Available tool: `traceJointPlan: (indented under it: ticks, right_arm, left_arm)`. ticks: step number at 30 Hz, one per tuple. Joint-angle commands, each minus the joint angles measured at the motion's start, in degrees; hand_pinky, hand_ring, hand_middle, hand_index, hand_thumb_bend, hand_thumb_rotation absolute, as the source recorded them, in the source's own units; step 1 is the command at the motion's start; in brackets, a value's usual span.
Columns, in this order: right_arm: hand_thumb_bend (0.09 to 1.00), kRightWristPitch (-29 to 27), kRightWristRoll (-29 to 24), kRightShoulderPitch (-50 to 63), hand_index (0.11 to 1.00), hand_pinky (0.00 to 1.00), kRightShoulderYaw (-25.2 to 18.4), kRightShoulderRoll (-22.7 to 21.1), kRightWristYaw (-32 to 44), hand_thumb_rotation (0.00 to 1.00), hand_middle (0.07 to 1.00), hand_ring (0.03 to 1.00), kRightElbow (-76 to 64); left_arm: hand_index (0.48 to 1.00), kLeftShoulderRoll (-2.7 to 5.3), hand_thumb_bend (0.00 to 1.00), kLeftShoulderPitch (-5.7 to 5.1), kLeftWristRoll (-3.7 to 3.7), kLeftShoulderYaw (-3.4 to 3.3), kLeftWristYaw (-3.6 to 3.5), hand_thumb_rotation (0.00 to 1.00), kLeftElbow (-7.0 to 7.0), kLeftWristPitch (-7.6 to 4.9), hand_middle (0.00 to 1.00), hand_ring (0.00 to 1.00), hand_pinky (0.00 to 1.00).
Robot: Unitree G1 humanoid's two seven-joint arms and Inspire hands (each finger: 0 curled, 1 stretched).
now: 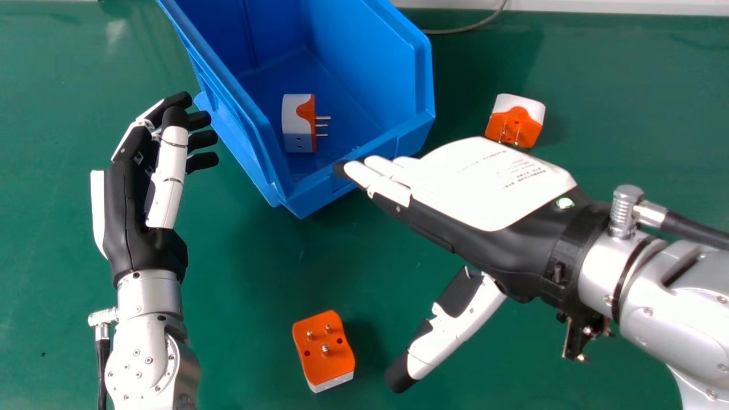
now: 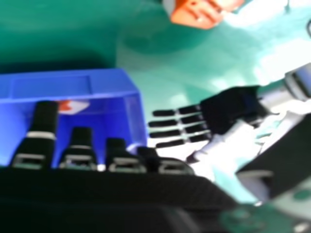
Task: Pick all objects and put in blue box
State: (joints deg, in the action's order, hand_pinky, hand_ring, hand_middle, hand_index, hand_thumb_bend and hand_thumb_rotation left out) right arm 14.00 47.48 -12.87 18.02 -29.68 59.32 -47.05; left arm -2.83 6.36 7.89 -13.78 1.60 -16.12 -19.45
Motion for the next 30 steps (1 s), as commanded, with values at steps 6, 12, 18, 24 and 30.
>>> traceJointPlan:
  ticks: [6,12,18,24,30]
  right_arm:
    - [1.0,-1.16,0.04,-1.85,1.0,0.77,2.46,0.74,1.92,0.59,0.985,0.943,-0.01]
    - [1.0,-1.37,0.13,-2.26,1.0,0.77,3.95,1.63,2.18,0.59,0.984,0.942,1.35]
    - [0.992,-1.15,0.37,-2.26,1.0,0.77,4.92,2.92,1.8,0.59,0.985,0.942,2.89]
    - [0.979,-3.74,1.05,-1.89,1.0,0.77,6.96,3.55,-0.79,0.57,0.981,0.941,5.88]
    - [0.974,-6.43,2.55,-0.61,0.999,0.77,8.98,4.92,-5.73,0.57,0.977,0.937,8.96]
  left_arm:
    - [0.714,-0.28,0.56,0.24,-0.2,0.15,0.19,0.66,1.97,0.17,0.68,0.65,0.6]
    - [0.714,-0.56,0.56,0.43,-0.22,-0.05,-0.1,0.66,0.94,-0.31,0.68,0.65,0.6]
    - [0.72,-0.71,0.56,0.65,-0.2,-0.11,-0.2,0.66,0.49,-0.58,0.69,0.65,0.61]
    - [0.721,-1.02,0.56,0.73,-0.22,-0.07,-0.4,0.66,0.27,-0.65,0.69,0.66,0.61]
    - [0.722,-0.98,0.56,0.75,-0.23,-0.16,-0.17,0.67,0.53,-0.41,0.69,0.66,0.61]
